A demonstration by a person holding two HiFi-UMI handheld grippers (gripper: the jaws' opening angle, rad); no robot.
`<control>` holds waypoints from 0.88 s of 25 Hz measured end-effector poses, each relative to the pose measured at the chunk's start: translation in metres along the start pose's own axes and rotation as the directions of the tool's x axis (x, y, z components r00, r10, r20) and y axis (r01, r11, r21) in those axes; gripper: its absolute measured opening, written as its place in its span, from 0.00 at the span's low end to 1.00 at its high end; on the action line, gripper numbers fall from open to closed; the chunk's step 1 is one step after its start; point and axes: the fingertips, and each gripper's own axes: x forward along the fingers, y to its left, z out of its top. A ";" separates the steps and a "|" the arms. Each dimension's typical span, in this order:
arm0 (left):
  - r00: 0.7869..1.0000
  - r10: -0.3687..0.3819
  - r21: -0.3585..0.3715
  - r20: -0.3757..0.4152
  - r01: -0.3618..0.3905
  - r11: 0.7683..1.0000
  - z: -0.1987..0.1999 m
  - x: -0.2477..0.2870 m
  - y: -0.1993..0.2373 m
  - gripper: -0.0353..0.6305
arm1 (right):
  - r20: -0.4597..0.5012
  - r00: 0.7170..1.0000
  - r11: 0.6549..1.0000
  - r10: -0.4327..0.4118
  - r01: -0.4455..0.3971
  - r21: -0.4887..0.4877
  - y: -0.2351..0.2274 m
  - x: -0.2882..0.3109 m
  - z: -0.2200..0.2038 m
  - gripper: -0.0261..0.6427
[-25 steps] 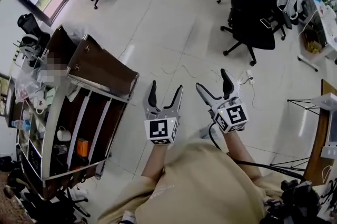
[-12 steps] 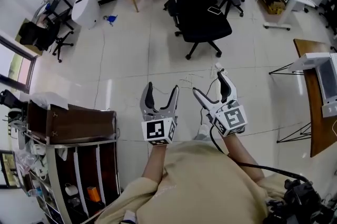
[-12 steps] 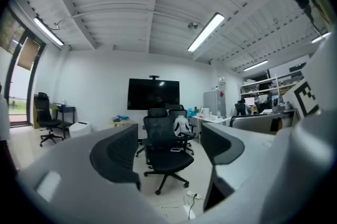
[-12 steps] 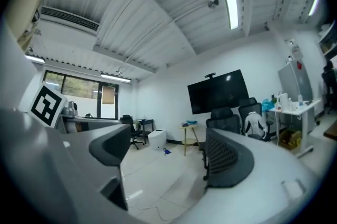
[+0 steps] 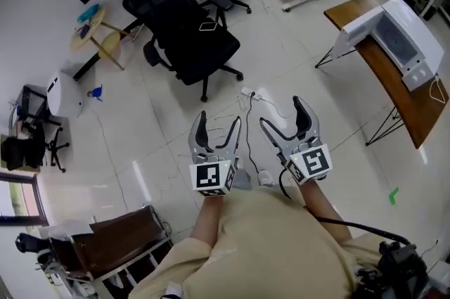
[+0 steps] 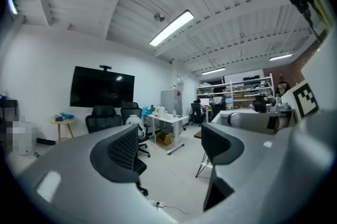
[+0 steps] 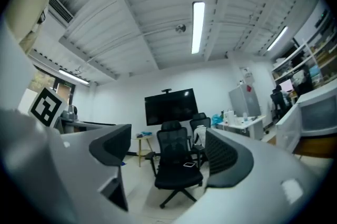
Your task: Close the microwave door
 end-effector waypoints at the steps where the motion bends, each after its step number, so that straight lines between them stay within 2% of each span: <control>1: 0.999 -0.041 -0.002 -0.009 0.041 0.999 -0.011 0.019 -0.018 0.62 | -0.010 0.999 0.999 -0.037 0.037 -0.006 -0.023 -0.010 -0.005 0.68; 3: 0.990 -0.139 0.002 -0.018 0.139 0.990 -0.033 0.055 -0.055 0.62 | -0.040 0.992 0.993 -0.120 0.119 -0.022 -0.064 -0.032 -0.022 0.68; 5: 0.971 -0.237 0.007 -0.022 0.237 0.972 -0.046 0.090 -0.084 0.62 | 0.003 0.980 0.979 -0.201 0.201 -0.038 -0.100 -0.041 -0.024 0.68; 8: 0.933 -0.359 0.007 -0.028 0.360 0.933 -0.042 0.130 -0.116 0.62 | 0.034 0.949 0.948 -0.312 0.313 -0.048 -0.137 -0.047 -0.009 0.68; 12: 0.879 -0.476 0.001 -0.024 0.476 0.879 -0.043 0.160 -0.145 0.62 | 0.048 0.905 0.903 -0.422 0.424 -0.066 -0.165 -0.063 -0.002 0.68; 18: 0.769 -0.639 -0.025 -0.006 0.639 0.769 -0.044 0.212 -0.152 0.62 | 0.081 0.815 0.810 -0.574 0.580 -0.089 -0.198 -0.046 0.001 0.68; 22: 0.687 -0.725 -0.046 -0.046 0.724 0.688 -0.049 0.246 -0.171 0.62 | 0.069 0.760 0.750 -0.646 0.649 -0.130 -0.216 -0.045 0.010 0.68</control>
